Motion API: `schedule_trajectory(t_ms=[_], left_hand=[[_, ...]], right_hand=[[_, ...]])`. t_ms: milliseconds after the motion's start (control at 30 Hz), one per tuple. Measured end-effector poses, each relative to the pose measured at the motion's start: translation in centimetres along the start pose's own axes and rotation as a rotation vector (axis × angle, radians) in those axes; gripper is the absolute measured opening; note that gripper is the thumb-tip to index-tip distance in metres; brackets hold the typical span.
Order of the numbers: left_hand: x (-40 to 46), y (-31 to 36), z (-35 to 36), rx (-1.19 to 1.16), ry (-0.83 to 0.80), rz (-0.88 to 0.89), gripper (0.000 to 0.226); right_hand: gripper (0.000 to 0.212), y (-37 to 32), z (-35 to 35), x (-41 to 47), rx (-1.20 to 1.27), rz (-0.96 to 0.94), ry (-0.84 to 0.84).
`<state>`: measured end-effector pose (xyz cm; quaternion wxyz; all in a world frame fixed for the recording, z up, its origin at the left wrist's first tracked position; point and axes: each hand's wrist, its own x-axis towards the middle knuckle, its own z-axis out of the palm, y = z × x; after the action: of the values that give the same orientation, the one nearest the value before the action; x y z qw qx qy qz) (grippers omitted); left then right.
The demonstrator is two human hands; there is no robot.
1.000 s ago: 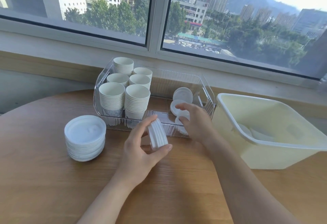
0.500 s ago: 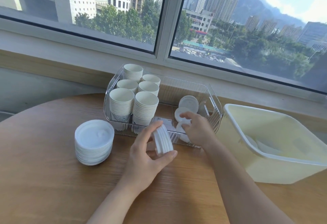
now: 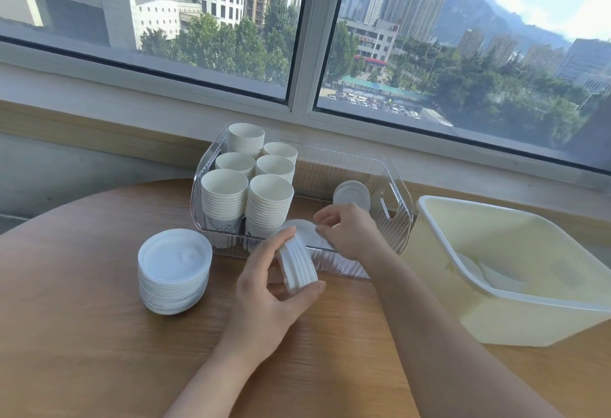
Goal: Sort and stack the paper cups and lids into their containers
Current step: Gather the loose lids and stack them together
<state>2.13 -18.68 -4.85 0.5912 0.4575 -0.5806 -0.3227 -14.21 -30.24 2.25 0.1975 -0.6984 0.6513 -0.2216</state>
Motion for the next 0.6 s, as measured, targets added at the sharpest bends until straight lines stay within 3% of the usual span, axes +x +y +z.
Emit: schedule_trajectory(t_ms=[267, 467, 600], left_hand=[[0.1, 0.0, -0.1, -0.017, 0.015, -0.007, 0.081], [-0.1, 0.6, -0.2, -0.009, 0.009, -0.002, 0.08], [-0.1, 1.0, -0.1, -0.014, -0.007, 0.009, 0.08]], right_hand=[[0.017, 0.5, 1.1, 0.2, 0.057, 0.125, 0.129], [0.014, 0.2, -0.6, -2.3, 0.584, 0.133, 0.242], [0.013, 0.4, -1.0, -5.8, 0.715, 0.025, 0.221]])
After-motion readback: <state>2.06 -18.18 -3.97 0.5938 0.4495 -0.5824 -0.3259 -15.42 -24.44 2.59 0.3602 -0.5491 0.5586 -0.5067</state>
